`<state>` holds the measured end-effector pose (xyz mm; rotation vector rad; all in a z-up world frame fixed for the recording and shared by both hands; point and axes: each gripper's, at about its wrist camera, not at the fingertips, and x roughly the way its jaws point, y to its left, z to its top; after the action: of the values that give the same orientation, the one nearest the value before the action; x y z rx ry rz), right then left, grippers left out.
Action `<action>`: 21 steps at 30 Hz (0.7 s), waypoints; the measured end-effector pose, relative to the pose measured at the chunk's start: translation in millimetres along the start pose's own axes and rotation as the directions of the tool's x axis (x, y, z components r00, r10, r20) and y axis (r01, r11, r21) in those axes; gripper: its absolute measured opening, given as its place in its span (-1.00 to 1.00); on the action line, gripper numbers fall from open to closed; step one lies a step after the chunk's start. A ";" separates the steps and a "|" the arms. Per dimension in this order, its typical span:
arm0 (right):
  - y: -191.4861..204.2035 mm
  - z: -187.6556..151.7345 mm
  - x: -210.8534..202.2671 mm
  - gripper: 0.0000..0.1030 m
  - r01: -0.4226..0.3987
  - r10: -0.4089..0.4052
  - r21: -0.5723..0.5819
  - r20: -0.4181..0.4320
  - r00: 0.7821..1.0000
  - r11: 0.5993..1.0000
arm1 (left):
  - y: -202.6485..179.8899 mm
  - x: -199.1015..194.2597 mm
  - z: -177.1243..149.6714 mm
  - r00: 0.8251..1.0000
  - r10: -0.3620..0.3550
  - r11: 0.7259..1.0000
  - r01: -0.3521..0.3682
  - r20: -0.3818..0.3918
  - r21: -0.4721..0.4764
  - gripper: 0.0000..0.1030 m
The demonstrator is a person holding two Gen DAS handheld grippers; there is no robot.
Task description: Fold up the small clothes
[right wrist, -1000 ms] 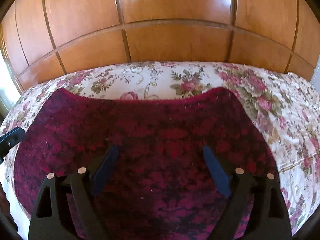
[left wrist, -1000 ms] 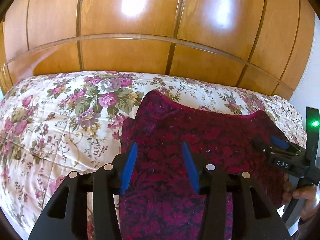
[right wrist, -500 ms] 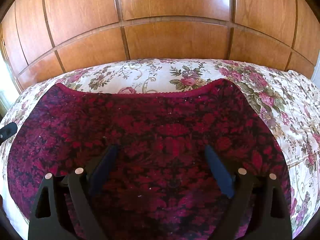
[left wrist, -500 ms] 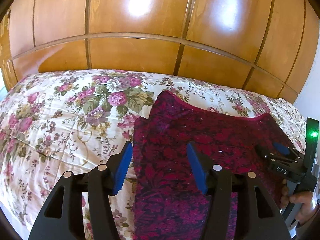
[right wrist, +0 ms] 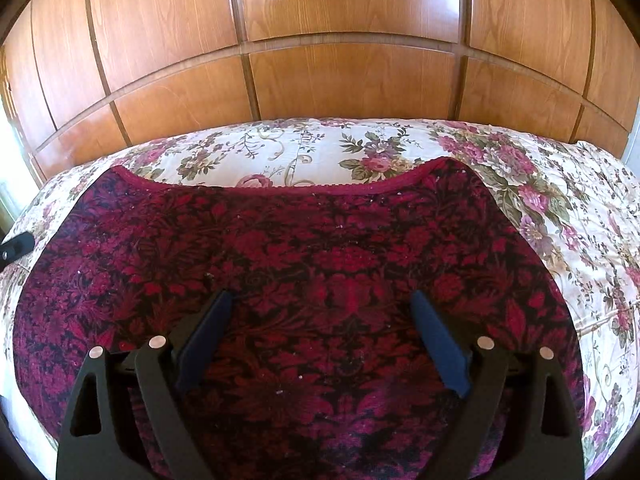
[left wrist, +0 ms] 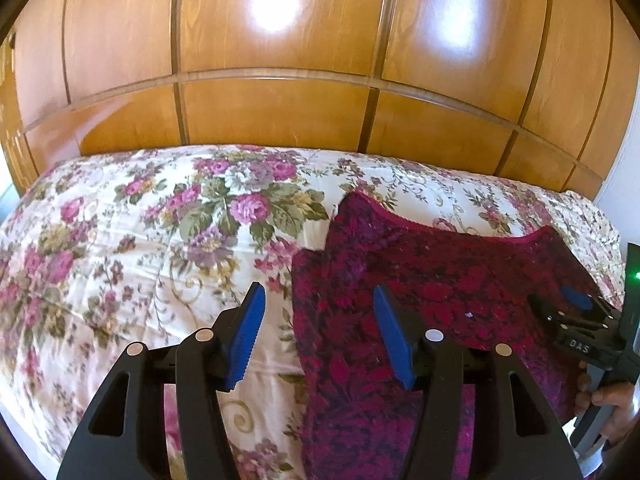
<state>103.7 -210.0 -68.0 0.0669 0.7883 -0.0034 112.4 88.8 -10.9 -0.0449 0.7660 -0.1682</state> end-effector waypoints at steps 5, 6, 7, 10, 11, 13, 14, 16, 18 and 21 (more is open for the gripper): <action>0.2 0.3 0.5 0.77 -0.004 0.004 0.001 0.002 1.000 1.000 | 2.1 14.3 12.7 1.000 0.014 0.999 -0.013 -0.012 0.033 0.08; 0.0 0.2 0.8 0.78 -0.005 0.005 0.001 0.003 1.000 1.000 | 2.8 19.0 15.0 1.000 0.010 0.999 -0.009 -0.021 0.036 0.08; 0.2 0.4 1.0 0.78 -0.006 0.006 0.001 0.004 1.000 1.000 | 3.4 24.5 17.5 0.999 0.001 0.999 0.000 -0.033 0.039 0.08; 0.7 0.0 1.5 0.79 -0.006 0.006 0.001 0.007 1.000 1.000 | 2.6 43.6 24.1 0.996 -0.038 0.998 0.043 -0.086 0.050 0.08; 0.2 -0.1 1.8 0.79 -0.006 0.006 0.000 0.007 1.000 1.000 | 3.1 49.6 26.3 0.993 -0.053 0.997 0.059 -0.101 0.051 0.08; 0.1 0.4 2.2 0.80 -0.008 0.008 0.001 0.007 1.000 1.000 | 5.0 67.3 33.3 0.981 -0.116 0.992 0.122 -0.156 0.028 0.08; 0.0 0.5 2.2 0.80 -0.009 0.009 0.002 0.008 1.000 1.000 | 5.7 74.0 35.9 0.974 -0.140 0.990 0.144 -0.176 0.009 0.08; -0.3 0.6 2.1 0.80 -0.009 0.009 0.003 0.009 1.000 1.000 | 10.4 92.3 42.2 0.953 -0.211 0.978 0.205 -0.217 -0.048 -0.55; -0.6 0.5 2.0 0.80 -0.009 0.009 0.005 0.010 1.000 1.000 | 14.4 105.1 43.5 0.944 -0.236 0.971 0.221 -0.231 -0.091 -0.71; 0.4 0.7 3.8 0.80 -0.007 0.007 0.008 0.009 1.000 1.000 | 22.9 121.9 32.9 0.941 -0.234 0.966 0.196 -0.245 -0.171 -0.73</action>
<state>106.8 -209.6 -70.1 0.0774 0.7791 -0.0002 224.7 90.2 -73.1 -0.2493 1.0386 -0.3321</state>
